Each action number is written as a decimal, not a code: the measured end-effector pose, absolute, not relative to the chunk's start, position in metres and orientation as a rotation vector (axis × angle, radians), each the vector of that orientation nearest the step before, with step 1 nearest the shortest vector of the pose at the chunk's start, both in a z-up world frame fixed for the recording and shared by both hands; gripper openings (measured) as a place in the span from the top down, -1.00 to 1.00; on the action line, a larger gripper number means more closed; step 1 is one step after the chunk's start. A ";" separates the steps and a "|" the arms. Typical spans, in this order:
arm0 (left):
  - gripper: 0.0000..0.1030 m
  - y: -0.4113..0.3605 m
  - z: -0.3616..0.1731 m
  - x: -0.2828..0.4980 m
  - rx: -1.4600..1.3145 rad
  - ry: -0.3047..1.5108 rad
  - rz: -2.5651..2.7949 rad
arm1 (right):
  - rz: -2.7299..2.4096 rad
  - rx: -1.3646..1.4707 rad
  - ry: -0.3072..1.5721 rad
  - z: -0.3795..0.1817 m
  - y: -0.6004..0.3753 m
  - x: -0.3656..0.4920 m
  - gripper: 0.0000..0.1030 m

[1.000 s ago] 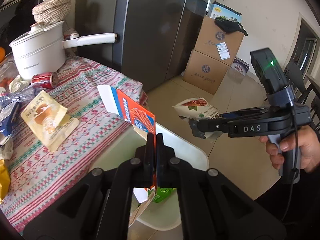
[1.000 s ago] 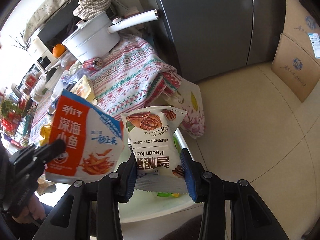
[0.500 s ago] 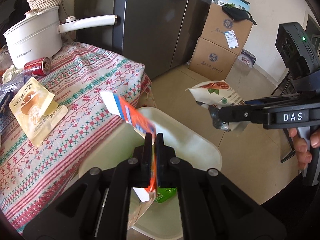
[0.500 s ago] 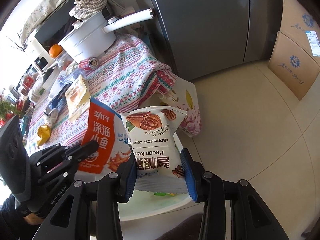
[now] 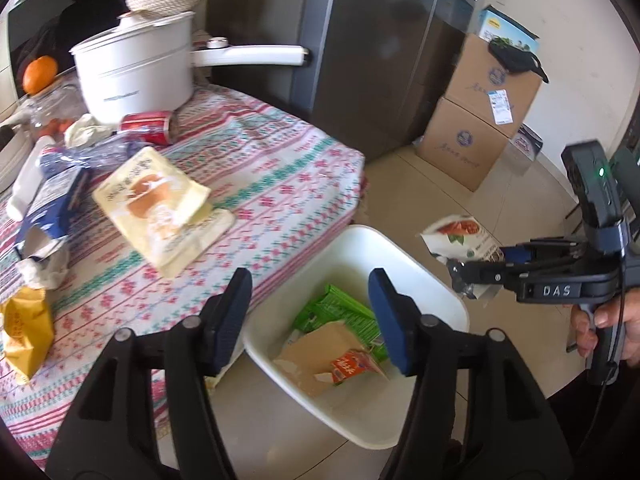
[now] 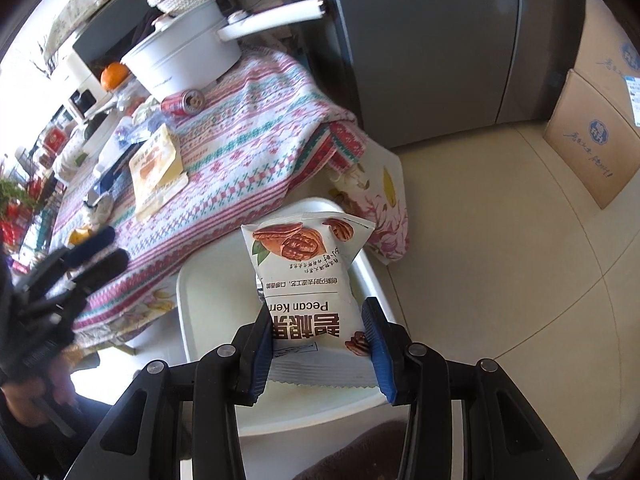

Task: Collect trash
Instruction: 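Release the pecan packet from the right gripper into the bin, then grasp the yellow snack wrapper with the left gripper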

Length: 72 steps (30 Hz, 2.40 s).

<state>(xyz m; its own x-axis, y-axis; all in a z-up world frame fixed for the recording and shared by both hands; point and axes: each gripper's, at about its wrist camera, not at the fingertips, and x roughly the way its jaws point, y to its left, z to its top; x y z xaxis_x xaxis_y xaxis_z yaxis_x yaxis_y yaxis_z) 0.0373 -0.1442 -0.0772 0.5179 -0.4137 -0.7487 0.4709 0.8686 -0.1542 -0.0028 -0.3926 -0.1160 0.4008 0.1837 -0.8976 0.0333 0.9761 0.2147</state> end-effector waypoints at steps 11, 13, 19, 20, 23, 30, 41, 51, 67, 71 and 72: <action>-0.47 -0.087 -0.065 0.036 0.055 0.872 -0.419 | 0.132 0.138 1.236 -0.135 -0.356 0.005 0.10; -0.52 -0.079 -0.064 0.036 0.055 0.875 -0.408 | 0.135 0.144 1.246 -0.137 -0.352 0.006 -0.13; -0.61 -0.053 -0.062 0.037 0.045 0.885 -0.364 | 0.127 0.150 1.248 -0.135 -0.343 0.011 -0.31; -0.61 -0.048 -0.061 0.037 0.043 0.886 -0.358 | 0.125 0.151 1.247 -0.135 -0.342 0.012 -0.31; -0.61 -0.035 -0.060 0.039 0.035 0.888 -0.334 | 0.125 0.154 1.245 -0.133 -0.339 0.015 -0.31; -0.62 -0.002 -0.058 0.046 0.012 0.906 -0.270 | 0.131 0.159 1.224 -0.124 -0.327 0.023 -0.31; -0.64 0.054 -0.075 0.066 -0.013 0.994 -0.183 | 0.164 0.133 1.187 -0.108 -0.296 0.037 -0.44; -0.64 0.081 -0.115 0.086 -0.056 1.107 -0.140 | 0.190 0.103 1.190 -0.108 -0.272 0.045 -0.45; 0.44 0.084 -0.125 0.087 -0.126 1.164 -0.163 | 0.196 0.089 1.197 -0.110 -0.265 0.046 -0.45; 0.63 0.083 -0.111 0.078 -0.102 1.128 -0.174 | 0.208 0.084 1.185 -0.104 -0.258 0.049 -0.45; 0.65 0.083 -0.106 0.075 -0.098 1.115 -0.179 | 0.211 0.083 1.182 -0.103 -0.256 0.050 -0.45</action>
<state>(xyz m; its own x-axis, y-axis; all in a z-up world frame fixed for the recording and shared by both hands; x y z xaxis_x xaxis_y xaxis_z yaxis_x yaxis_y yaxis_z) 0.0746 0.0826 -0.1064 0.4274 -0.1922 -0.8834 0.0936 0.9813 -0.1682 0.0498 -0.2558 -0.1026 0.3623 0.2067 -0.9089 -0.1203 0.9773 0.1743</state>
